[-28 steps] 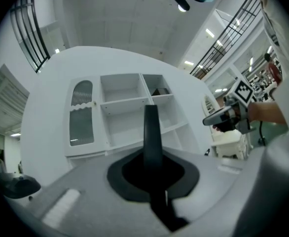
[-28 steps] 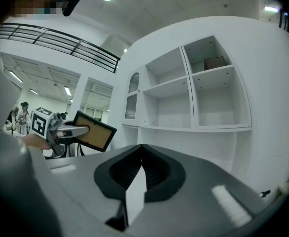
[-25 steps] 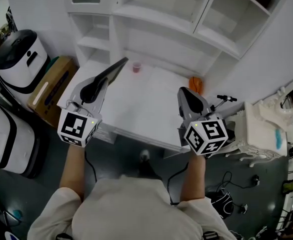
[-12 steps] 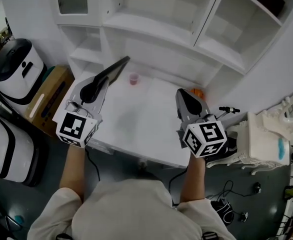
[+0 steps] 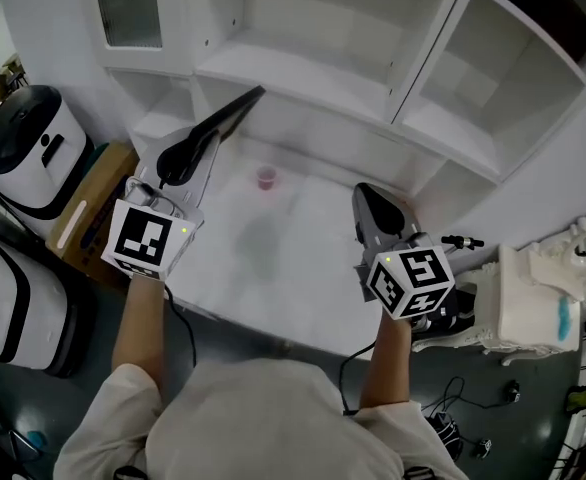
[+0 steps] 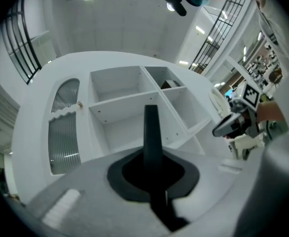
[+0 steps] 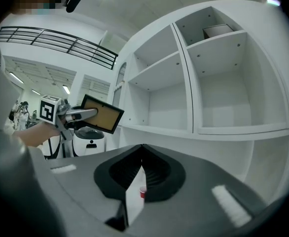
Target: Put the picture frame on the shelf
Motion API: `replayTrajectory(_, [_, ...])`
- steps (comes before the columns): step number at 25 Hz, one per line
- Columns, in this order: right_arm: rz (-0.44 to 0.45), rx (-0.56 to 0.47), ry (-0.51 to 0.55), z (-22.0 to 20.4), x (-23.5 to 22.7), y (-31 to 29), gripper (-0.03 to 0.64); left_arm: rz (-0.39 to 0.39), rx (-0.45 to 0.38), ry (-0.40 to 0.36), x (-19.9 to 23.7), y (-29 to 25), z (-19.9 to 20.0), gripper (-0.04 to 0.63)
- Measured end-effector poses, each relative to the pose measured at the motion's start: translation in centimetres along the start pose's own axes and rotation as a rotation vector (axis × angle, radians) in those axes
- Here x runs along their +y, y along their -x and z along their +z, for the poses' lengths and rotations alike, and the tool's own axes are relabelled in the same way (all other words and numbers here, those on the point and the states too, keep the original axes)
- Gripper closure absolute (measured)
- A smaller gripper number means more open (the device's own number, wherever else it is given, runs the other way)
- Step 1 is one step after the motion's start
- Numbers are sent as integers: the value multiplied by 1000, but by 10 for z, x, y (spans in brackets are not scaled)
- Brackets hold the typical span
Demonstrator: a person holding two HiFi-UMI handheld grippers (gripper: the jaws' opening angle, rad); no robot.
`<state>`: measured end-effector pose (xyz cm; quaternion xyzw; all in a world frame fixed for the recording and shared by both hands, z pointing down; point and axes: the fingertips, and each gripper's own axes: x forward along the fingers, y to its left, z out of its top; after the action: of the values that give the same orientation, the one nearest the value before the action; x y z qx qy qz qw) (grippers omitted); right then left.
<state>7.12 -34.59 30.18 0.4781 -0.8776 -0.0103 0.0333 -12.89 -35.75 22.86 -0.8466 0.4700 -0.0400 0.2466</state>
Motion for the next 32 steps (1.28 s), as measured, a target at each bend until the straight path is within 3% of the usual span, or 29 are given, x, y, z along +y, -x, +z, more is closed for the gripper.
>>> replayTrajectory(6, [10, 5, -16, 1, -15, -24, 611, 8, -18, -83, 33, -39, 19, 589])
replayTrajectory(15, [27, 40, -11, -6, -34, -45, 611, -22, 52, -320, 40, -99, 19, 588])
replayTrajectory(23, [46, 69, -15, -17, -47, -57, 611, -57, 100, -401, 29, -128, 1, 588])
replayTrajectory(32, [60, 66, -35, -20, -58, -62, 611, -83, 208, -525, 18, -145, -22, 586])
